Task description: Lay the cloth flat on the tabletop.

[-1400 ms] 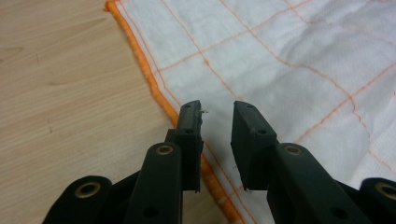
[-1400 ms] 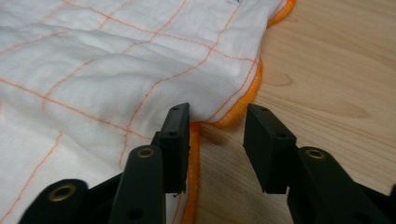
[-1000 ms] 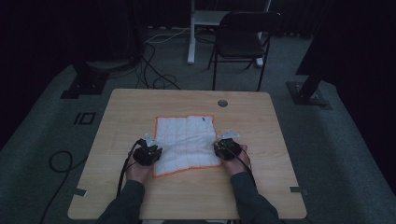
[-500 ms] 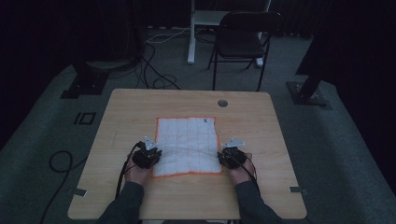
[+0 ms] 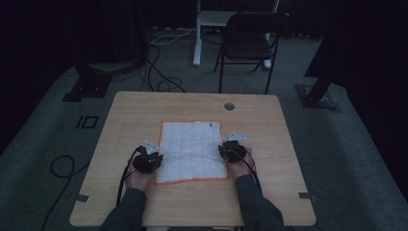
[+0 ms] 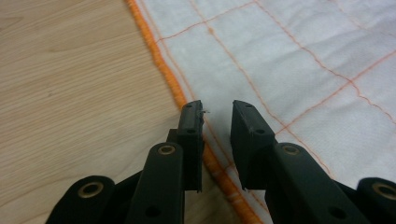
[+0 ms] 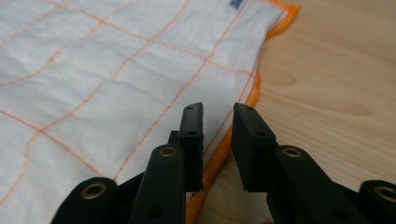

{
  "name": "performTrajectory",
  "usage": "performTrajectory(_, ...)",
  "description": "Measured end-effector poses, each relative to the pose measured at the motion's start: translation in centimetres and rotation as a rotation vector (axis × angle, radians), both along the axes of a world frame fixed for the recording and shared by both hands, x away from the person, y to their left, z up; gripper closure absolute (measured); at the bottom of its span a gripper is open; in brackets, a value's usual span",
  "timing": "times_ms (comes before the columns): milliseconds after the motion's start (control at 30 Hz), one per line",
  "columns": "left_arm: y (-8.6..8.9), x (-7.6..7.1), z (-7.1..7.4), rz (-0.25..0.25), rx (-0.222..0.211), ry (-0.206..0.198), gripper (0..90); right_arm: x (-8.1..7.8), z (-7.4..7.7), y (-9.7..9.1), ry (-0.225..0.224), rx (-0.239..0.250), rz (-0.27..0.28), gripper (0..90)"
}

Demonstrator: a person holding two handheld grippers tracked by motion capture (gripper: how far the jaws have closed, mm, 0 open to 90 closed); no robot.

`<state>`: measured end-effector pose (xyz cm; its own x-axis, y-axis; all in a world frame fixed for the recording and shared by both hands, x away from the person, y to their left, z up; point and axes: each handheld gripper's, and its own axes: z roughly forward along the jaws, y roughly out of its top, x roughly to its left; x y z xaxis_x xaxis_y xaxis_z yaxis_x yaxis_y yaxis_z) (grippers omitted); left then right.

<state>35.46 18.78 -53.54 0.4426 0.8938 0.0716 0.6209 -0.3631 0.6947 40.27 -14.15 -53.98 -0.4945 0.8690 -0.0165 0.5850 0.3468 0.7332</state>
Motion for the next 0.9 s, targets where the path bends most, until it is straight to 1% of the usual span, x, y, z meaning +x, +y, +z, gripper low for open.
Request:
performTrajectory(67,0.2,0.0,0.0,0.002,0.003,0.001,75.0,0.0,-0.2,0.0,0.005,0.013,0.007,74.2)
performTrajectory(133,0.2,-0.1,0.0,0.002,0.006,0.000,75.0,-0.4,-0.1,0.1,0.009,0.009,0.014,75.3)
performTrajectory(200,0.0,-0.2,0.0,0.000,0.008,-0.004,75.6,-0.7,-0.1,0.0,0.012,0.004,0.015,76.5)
performTrajectory(333,-0.1,-0.4,0.0,-0.015,0.006,-0.005,75.9,-1.2,-0.2,-0.7,0.015,0.025,0.002,76.6)
performTrajectory(467,-0.4,-0.6,0.0,-0.032,0.001,-0.003,75.9,-1.7,-0.1,-1.2,0.014,0.007,-0.003,76.1)
performTrajectory(733,-1.2,-1.2,-0.1,-0.069,0.000,-0.003,76.0,-2.3,0.0,-2.1,0.019,-0.009,-0.018,76.0)
performTrajectory(800,-1.2,-1.3,-0.1,-0.075,0.000,-0.002,76.0,-2.6,-0.1,-2.3,0.018,-0.006,-0.018,75.9)
performTrajectory(900,-1.2,-1.6,-0.1,-0.073,-0.014,-0.002,75.9,-2.9,0.0,-2.5,0.021,-0.009,-0.019,75.4)
